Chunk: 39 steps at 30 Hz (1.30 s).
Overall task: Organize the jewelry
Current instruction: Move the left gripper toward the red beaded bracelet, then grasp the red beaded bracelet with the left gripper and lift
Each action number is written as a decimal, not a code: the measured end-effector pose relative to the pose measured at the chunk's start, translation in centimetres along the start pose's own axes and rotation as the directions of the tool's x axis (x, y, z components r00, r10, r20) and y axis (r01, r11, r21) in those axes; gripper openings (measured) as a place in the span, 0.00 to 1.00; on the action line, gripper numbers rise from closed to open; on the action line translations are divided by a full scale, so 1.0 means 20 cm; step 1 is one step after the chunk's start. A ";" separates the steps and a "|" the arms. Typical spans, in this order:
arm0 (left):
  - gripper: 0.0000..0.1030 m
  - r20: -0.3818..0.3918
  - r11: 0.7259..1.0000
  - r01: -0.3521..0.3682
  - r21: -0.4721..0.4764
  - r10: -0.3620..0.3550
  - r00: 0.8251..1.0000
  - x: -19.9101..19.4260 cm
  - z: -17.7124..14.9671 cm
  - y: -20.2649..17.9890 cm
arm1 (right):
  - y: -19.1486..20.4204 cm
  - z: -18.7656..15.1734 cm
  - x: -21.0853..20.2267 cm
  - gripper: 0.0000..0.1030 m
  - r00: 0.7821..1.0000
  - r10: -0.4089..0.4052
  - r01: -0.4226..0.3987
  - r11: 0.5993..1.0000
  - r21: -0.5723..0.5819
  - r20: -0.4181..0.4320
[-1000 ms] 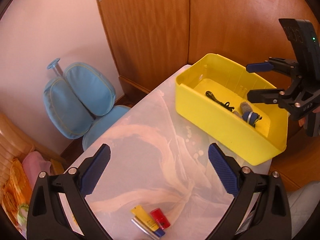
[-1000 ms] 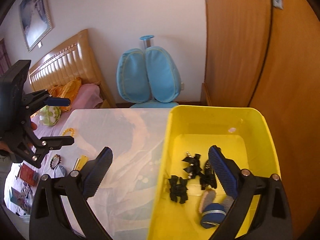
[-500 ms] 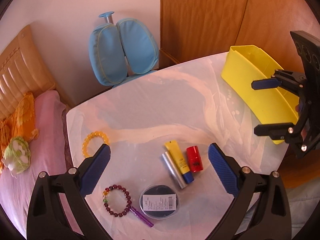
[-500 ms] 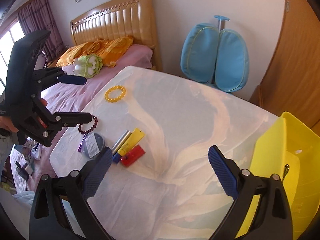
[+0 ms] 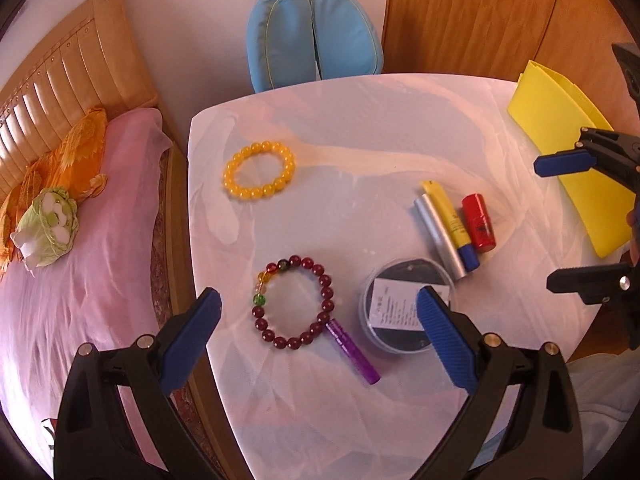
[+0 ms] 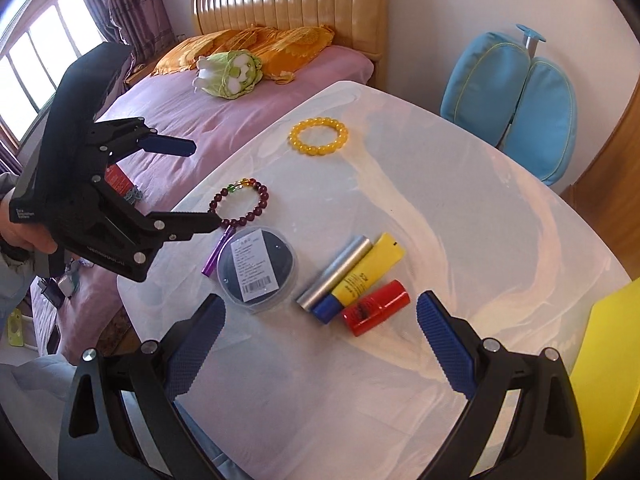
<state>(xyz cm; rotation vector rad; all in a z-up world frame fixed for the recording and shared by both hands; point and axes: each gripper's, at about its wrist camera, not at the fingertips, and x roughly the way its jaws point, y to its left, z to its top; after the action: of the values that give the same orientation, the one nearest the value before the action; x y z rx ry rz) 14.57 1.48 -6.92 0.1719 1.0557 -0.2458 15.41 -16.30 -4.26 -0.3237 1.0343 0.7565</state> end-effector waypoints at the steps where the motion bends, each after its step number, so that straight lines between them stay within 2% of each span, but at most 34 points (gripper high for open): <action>1: 0.93 -0.006 1.000 -0.004 0.005 0.004 1.000 0.02 -0.02 0.01 | 0.02 0.01 0.02 0.95 1.000 0.003 -0.003 1.000 -0.004 -0.003; 5: 0.93 -0.024 1.000 0.023 -0.013 -0.023 0.999 0.08 -0.06 0.07 | 0.10 0.04 0.07 0.95 1.000 0.006 -0.007 0.999 -0.034 -0.010; 10: 0.93 -0.024 1.000 0.018 0.007 -0.017 1.000 0.12 -0.05 0.14 | 0.18 0.09 0.11 0.95 1.000 0.014 -0.015 0.998 -0.064 -0.007; 12: 0.86 -0.024 1.000 0.008 0.019 -0.008 1.000 0.14 -0.05 0.17 | 0.21 0.12 0.13 0.95 1.000 0.012 -0.012 0.997 -0.071 -0.005; 14: 0.68 -0.031 0.999 0.011 0.032 -0.010 0.999 0.16 -0.04 0.18 | 0.23 0.14 0.14 0.94 1.000 0.010 -0.010 0.997 -0.079 -0.002; 15: 0.65 -0.047 0.999 0.024 0.037 -0.022 0.999 0.18 -0.04 0.19 | 0.23 0.14 0.15 0.94 1.000 0.009 -0.009 0.997 -0.081 -0.001; 18: 0.63 -0.061 0.997 0.003 0.075 0.002 0.998 0.22 -0.04 0.19 | 0.25 0.16 0.16 0.94 1.000 0.011 -0.011 0.997 -0.077 0.001; 19: 0.59 -0.061 0.996 0.000 0.087 0.006 0.998 0.23 -0.05 0.19 | 0.26 0.17 0.16 0.94 1.000 0.011 -0.010 0.997 -0.076 0.001; 20: 0.49 -0.062 0.996 0.004 0.093 0.002 0.998 0.24 -0.05 0.20 | 0.26 0.17 0.17 0.94 1.000 0.008 -0.008 0.997 -0.075 0.000; 22: 0.37 -0.065 0.995 0.017 0.102 -0.010 0.998 0.25 -0.06 0.20 | 0.26 0.17 0.17 0.94 1.000 0.002 -0.003 0.998 -0.069 -0.002; 27: 0.37 -0.067 0.995 0.061 0.084 -0.055 0.996 0.26 -0.06 0.25 | 0.25 0.18 0.17 0.94 1.000 -0.006 0.006 0.999 -0.049 0.000; 29: 0.21 -0.059 0.992 0.074 0.099 -0.069 0.996 0.25 -0.07 0.24 | 0.25 0.18 0.16 0.94 1.000 -0.009 0.009 0.999 -0.046 -0.001; 31: 0.09 -0.060 0.992 0.081 0.099 -0.075 0.995 0.25 -0.07 0.24 | 0.25 0.17 0.16 0.94 1.000 -0.012 0.012 0.999 -0.044 -0.003; 35: 0.09 -0.058 0.991 0.094 0.091 -0.089 0.994 0.24 -0.07 0.24 | 0.24 0.16 0.16 0.94 1.000 -0.013 0.013 0.999 -0.030 -0.006; 39: 0.09 -0.002 0.989 0.109 0.098 -0.109 0.994 0.14 -0.03 0.20 | 0.23 0.14 0.13 0.94 1.000 -0.016 0.016 1.000 -0.022 0.003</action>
<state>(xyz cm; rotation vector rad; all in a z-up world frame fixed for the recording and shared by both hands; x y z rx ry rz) 16.44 5.18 -9.54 0.2020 1.0516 -0.3969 14.76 -10.39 -4.71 -0.3493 1.0204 0.7547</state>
